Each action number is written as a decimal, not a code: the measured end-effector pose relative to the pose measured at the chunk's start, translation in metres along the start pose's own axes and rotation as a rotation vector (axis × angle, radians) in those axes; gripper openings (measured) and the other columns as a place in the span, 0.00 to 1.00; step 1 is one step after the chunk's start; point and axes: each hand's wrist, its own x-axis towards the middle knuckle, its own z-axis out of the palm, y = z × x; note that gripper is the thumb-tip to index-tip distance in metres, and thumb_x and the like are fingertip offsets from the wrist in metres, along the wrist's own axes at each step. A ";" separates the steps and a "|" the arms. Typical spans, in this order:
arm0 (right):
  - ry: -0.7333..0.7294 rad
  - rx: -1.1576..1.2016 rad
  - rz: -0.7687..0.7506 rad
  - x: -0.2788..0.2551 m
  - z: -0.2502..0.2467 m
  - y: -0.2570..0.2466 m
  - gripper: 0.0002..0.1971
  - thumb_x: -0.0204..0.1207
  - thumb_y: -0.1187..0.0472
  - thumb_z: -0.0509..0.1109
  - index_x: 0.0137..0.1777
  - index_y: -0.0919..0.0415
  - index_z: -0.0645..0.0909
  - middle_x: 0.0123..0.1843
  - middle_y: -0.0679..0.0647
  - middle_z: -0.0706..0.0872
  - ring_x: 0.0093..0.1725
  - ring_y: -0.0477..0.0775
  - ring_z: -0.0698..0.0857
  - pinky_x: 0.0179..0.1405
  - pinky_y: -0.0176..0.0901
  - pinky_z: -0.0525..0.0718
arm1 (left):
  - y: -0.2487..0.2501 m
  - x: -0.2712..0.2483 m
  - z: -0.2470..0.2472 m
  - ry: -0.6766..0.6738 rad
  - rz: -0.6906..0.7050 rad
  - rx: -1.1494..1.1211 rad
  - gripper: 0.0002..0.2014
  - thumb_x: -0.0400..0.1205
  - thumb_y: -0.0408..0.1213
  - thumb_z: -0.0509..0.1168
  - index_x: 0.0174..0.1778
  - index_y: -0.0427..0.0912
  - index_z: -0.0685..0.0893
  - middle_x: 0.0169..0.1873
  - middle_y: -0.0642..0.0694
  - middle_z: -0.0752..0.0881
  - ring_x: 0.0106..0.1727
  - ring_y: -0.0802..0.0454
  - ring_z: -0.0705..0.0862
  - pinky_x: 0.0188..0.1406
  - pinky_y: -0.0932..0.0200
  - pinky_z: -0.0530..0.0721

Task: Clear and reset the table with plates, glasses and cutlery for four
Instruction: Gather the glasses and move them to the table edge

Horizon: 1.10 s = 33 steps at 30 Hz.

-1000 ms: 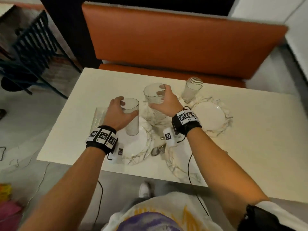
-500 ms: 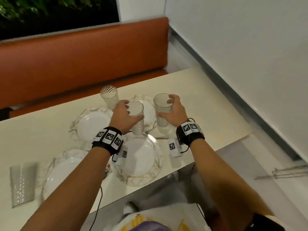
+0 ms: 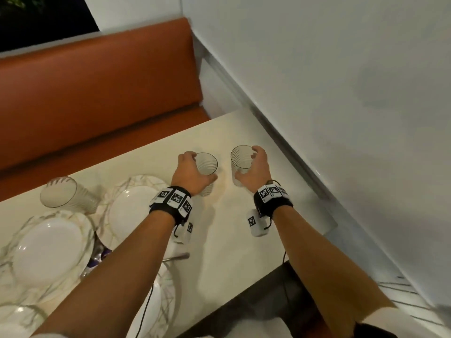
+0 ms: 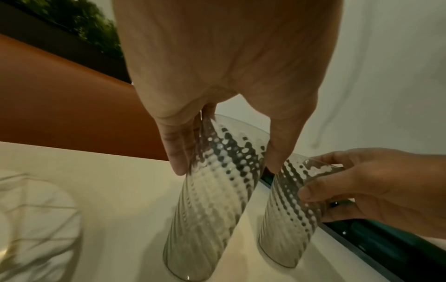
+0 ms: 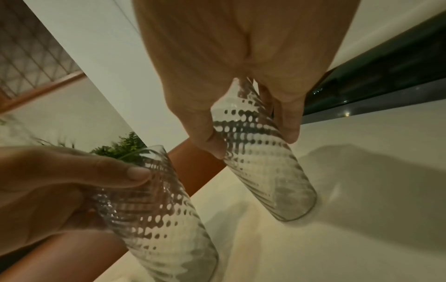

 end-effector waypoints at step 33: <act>0.097 0.069 0.012 0.142 -0.007 0.012 0.52 0.61 0.54 0.89 0.82 0.61 0.65 0.76 0.59 0.77 0.75 0.57 0.78 0.72 0.52 0.81 | 0.061 0.116 0.039 -0.046 0.011 -0.029 0.64 0.68 0.54 0.87 0.91 0.42 0.52 0.87 0.42 0.62 0.85 0.44 0.69 0.83 0.44 0.73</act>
